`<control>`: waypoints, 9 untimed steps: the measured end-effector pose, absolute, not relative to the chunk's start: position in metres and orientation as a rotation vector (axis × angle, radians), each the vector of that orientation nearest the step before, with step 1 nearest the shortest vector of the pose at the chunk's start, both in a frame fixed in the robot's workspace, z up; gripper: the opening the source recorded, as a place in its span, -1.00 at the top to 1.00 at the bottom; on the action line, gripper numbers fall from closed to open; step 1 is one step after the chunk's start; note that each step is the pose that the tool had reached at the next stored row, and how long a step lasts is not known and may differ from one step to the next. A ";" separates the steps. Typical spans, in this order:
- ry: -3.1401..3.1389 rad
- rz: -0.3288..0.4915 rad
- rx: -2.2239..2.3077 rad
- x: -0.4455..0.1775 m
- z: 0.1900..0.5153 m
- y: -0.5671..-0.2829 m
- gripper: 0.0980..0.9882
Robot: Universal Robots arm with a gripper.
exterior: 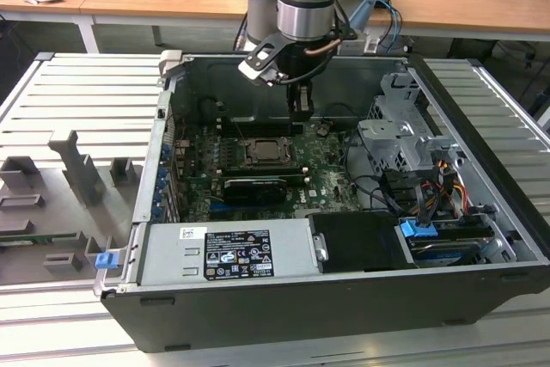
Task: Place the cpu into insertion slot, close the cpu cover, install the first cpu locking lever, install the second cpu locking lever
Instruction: 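Close the cpu cover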
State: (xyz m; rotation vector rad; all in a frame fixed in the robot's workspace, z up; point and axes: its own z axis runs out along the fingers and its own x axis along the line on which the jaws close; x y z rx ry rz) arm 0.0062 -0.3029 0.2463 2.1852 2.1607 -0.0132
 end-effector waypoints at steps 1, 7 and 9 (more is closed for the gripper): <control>2.161 -0.013 2.185 0.006 0.246 -0.303 0.98; 2.161 -0.013 2.185 0.002 0.246 -0.303 0.98; 2.161 -0.013 2.185 0.001 0.246 -0.303 0.98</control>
